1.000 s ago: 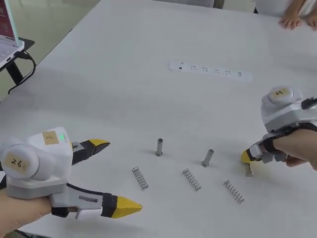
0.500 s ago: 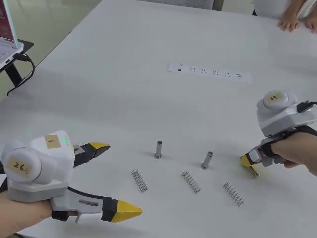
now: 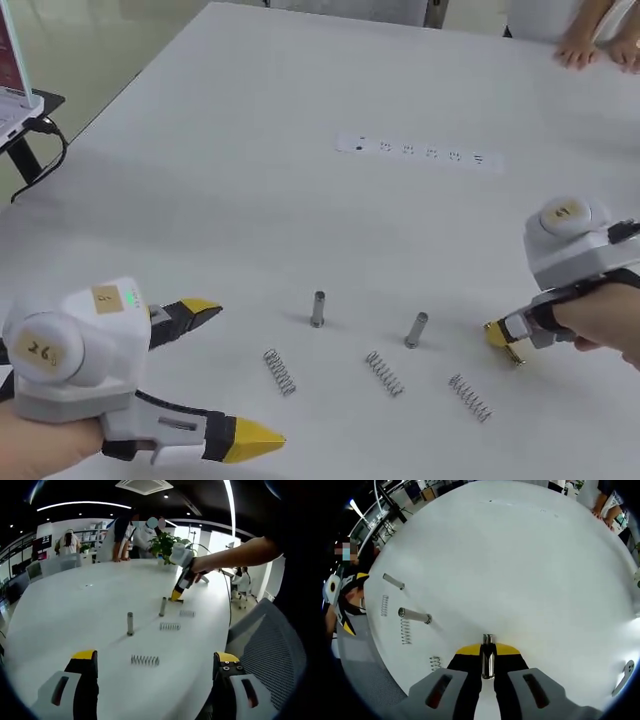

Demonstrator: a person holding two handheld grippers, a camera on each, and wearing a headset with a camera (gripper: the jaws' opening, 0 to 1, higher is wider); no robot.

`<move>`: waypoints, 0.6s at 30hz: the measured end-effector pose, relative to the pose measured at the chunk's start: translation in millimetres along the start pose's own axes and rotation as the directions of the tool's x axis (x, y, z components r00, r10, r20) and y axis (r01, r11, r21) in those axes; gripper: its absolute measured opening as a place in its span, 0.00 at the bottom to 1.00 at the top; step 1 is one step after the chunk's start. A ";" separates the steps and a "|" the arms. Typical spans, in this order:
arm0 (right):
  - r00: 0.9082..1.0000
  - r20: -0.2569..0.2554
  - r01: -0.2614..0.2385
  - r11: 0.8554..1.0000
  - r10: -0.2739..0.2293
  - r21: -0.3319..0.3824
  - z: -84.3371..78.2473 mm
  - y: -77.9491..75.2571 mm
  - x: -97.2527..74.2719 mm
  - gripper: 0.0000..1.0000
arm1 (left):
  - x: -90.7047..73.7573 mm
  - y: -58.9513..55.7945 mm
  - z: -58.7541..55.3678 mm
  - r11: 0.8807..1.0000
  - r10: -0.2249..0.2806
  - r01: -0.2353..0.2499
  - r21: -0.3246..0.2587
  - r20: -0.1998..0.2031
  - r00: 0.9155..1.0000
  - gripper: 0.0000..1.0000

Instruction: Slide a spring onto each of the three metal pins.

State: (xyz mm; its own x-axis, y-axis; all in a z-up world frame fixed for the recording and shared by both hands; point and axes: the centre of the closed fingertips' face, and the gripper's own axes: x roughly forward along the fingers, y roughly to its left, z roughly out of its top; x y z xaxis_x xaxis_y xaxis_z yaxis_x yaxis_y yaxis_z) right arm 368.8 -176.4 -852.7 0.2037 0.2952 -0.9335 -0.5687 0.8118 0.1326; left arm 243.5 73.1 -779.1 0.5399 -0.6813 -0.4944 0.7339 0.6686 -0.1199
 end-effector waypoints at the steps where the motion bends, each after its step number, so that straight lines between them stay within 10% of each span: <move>1: 1.000 0.004 0.000 1.000 0.000 -0.003 -0.1 0.8 -1.7 0.05 | 0.1 -0.3 0.0 1.000 -0.001 0.001 0.002 -0.001 1.000 0.92; 18: 0.995 0.099 -0.005 0.999 0.009 -0.038 3.3 8.5 -18.7 0.04 | 0.7 -1.1 1.0 1.000 -0.001 0.001 0.014 -0.004 1.000 0.92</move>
State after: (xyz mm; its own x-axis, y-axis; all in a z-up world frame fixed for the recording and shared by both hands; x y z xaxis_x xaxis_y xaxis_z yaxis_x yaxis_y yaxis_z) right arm 362.8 -173.3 -833.0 0.2766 0.3510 -0.8946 -0.5993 0.7907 0.1249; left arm 243.5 71.6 -778.5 0.5379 -0.6805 -0.4975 0.7399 0.6640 -0.1083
